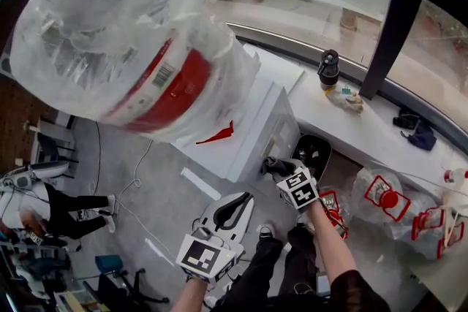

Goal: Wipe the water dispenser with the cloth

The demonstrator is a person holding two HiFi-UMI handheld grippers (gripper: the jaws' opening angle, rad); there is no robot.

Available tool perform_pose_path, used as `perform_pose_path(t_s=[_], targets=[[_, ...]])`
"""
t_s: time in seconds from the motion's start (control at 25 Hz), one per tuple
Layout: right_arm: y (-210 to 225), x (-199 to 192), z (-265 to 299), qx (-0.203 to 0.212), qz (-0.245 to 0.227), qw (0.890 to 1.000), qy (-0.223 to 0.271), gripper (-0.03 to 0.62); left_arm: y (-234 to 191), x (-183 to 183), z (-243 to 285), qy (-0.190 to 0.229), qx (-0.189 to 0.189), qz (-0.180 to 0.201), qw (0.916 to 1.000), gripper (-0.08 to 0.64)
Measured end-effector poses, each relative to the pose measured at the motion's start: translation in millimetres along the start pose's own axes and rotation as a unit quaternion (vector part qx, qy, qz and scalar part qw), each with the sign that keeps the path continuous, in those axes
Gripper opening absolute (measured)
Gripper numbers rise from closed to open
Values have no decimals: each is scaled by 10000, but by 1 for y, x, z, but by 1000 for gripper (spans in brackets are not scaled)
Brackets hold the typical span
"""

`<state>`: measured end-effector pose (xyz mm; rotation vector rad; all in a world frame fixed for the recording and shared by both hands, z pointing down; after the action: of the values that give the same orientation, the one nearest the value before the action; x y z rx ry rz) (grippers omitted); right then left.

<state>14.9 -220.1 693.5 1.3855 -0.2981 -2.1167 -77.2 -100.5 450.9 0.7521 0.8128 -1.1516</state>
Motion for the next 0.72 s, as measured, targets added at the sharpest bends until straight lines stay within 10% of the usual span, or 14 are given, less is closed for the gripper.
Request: perform_pose_path(t_s=[0.72], targets=[[143, 65, -18, -1097, 85, 9938, 159, 104, 13, -9, 42, -270, -326, 277, 9987, 23]])
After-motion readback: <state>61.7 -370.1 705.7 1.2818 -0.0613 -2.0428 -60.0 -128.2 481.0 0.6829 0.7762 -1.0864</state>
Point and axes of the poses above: the fingertips, and each gripper's own axes: z forward along the fingers, y to its right, x out of its top, the point moved 9 cm from there along -z, backward along the fingers, and after that the axes turned 15 degrees about x, right-handed, at the moved point
